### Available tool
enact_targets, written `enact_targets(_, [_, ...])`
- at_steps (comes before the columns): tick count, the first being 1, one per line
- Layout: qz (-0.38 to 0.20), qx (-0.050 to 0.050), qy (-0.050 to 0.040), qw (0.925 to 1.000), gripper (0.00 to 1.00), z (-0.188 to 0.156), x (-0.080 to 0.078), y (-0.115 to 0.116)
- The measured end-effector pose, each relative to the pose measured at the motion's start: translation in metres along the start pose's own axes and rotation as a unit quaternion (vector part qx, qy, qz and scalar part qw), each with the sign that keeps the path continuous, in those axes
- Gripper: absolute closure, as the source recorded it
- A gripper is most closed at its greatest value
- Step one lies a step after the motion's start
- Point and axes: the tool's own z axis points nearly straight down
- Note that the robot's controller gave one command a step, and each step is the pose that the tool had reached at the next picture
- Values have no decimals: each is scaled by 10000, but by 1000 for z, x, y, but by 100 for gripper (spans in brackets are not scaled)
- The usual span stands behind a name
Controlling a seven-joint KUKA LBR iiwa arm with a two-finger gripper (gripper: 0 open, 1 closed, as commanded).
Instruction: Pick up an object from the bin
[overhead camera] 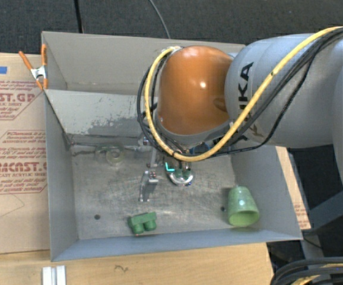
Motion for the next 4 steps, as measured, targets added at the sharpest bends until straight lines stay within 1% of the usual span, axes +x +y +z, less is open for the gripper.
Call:
enact_targets(1, [-331, 12, 16, 9994, 0, 91, 32, -24])
enact_targets(2, [-425, -18, -96, 9991, 0, 153, 29, -29])
enact_targets(3, [-440, -11, -34, 9990, 100, 153, 33, -29])
enact_targets(4, [-2123, 8, -69, 9772, 100, 8, 27, -55])
